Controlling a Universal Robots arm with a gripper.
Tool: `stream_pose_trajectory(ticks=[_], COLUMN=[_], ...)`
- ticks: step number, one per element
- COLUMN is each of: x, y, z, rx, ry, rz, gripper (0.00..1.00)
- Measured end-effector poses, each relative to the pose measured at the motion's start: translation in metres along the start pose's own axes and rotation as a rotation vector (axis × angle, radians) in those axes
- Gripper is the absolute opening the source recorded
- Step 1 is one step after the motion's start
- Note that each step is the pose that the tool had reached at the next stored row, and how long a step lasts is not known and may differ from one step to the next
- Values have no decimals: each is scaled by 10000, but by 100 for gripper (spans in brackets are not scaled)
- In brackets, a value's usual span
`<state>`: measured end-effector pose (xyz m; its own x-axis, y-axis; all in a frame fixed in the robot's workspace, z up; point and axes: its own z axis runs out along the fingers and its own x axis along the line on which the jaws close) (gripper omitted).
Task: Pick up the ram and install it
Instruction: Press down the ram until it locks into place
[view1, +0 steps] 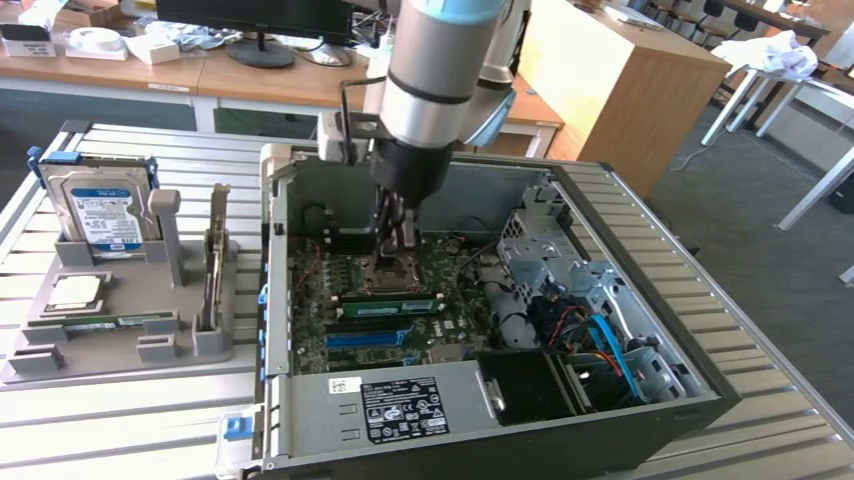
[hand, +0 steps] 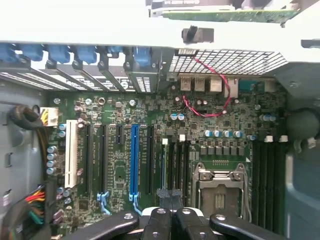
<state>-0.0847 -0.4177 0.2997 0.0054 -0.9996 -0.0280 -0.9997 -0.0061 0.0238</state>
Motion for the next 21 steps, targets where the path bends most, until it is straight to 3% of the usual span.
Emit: stream_pose_trajectory(ticks=[6, 21], x=[-5, -14], y=[4, 12], z=[-185, -513], rx=[-6, -6], ry=[0, 1], rz=[0, 0], gripper=[10, 10])
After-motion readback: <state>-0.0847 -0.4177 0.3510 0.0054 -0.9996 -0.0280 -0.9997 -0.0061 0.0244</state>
